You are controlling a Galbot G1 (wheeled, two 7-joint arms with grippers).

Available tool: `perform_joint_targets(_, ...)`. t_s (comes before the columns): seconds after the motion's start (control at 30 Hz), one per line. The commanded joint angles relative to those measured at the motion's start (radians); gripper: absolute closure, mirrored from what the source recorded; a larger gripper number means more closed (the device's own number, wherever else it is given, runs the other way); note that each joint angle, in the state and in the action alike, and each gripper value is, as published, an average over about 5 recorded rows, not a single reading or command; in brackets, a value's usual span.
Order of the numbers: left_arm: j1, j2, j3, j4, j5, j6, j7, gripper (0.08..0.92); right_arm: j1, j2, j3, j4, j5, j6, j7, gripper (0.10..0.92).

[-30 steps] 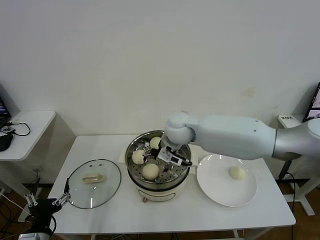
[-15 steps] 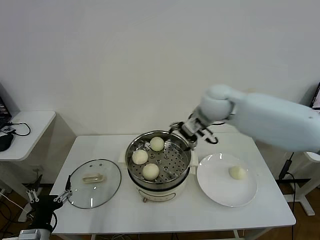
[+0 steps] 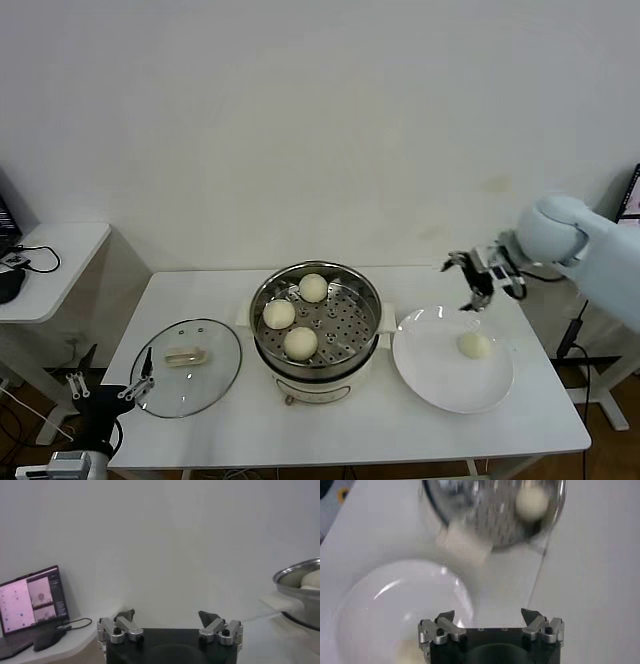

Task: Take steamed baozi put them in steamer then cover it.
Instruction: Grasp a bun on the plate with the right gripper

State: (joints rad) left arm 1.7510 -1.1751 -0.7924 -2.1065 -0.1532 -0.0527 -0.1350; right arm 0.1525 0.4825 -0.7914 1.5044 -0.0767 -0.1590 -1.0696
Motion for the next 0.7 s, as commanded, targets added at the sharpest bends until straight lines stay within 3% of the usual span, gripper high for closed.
perform_joint_targets(0.03,0.001,0.006,0.0,-0.003,0.002,0.004,0.0,0.177,-0.441,-0.039,0.371,-0.157,-0.177,-0.013,0.0,0.203)
perform_joint_targets(0.7,0.032,-0.022,-0.025,-0.015,0.018,0.012,0.001,0.177,-0.449,0.181,0.357,-0.322,-0.239,-0.008,0.006,0.204)
